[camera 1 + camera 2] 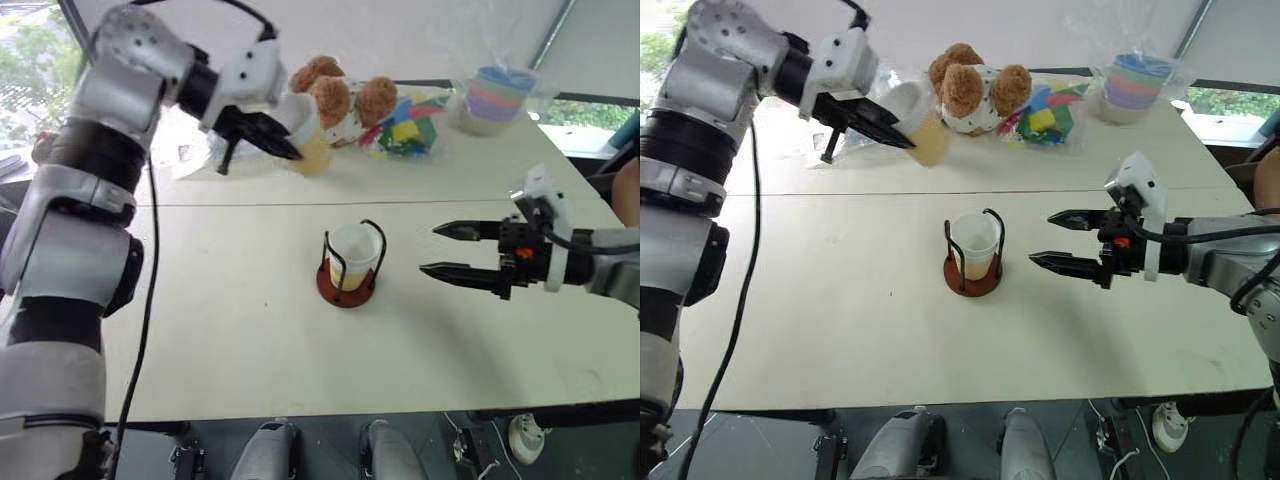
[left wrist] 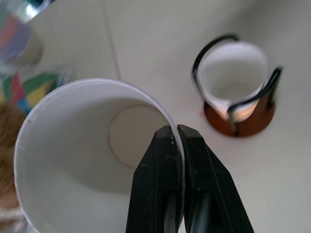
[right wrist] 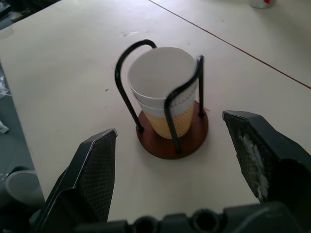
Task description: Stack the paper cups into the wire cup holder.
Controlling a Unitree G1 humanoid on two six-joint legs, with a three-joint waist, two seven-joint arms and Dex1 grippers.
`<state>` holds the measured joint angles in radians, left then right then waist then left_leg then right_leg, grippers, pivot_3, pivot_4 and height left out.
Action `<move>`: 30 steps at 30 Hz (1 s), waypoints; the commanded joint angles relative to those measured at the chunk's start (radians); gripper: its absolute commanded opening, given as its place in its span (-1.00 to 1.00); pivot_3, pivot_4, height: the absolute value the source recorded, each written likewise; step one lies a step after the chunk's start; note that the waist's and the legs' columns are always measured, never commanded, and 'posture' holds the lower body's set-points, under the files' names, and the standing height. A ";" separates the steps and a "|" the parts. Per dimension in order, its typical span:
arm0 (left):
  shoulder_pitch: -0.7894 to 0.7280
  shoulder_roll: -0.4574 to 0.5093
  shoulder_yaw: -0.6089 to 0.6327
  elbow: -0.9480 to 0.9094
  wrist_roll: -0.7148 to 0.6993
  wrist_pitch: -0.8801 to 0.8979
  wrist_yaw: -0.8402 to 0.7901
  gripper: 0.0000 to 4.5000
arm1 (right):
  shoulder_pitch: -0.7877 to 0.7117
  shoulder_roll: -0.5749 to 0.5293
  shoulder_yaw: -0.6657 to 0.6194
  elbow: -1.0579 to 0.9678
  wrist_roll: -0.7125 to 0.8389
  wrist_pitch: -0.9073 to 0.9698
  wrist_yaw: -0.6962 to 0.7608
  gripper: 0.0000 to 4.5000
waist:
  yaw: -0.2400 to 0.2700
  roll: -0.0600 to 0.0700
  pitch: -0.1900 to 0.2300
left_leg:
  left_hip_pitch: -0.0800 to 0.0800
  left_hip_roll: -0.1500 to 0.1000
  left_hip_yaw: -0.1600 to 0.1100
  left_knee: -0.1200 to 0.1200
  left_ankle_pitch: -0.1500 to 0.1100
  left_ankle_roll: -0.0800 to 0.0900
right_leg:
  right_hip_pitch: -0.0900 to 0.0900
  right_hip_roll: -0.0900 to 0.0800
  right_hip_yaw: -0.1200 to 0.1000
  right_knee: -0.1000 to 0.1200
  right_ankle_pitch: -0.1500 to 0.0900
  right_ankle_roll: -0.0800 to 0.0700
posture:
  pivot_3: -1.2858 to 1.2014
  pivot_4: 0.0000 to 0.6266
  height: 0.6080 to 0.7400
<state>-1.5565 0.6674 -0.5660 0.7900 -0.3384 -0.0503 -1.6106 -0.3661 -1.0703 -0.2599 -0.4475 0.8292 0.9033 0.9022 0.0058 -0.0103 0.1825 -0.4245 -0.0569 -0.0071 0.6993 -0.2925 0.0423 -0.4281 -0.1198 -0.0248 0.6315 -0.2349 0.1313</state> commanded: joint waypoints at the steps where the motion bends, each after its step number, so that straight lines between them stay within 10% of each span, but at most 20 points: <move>1: 0.024 0.061 -0.099 -0.190 -0.201 0.094 -0.004 -0.95 | 0.016 0.002 -0.061 -0.045 0.014 -0.005 -0.022 0.69 | -0.014 0.001 0.001 | 0.000 0.000 0.000 0.000 0.000 -0.001 | -0.001 0.000 0.001 0.000 0.000 0.000 | 0.03 -0.52 1.00; 30: -0.083 -0.108 -0.434 0.087 -0.172 -0.221 -0.004 -0.95 | 0.068 0.114 -0.089 -0.128 0.079 -0.001 -0.191 0.69 | 0.007 0.002 0.000 | 0.000 0.000 0.001 0.000 0.001 -0.002 | 0.000 0.001 0.001 -0.001 0.000 0.000 | 0.03 -0.52 1.00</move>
<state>-1.5971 0.5623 -1.0050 0.8682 -0.5086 -0.2543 -1.6111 -0.2908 -0.9595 -0.3248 -0.5475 0.8972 0.9153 0.7185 0.0129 -0.0080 0.1829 -0.4241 -0.0566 -0.0063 0.6996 -0.2915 0.0408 -0.4284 -0.1189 -0.0240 0.6305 -0.2348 0.1308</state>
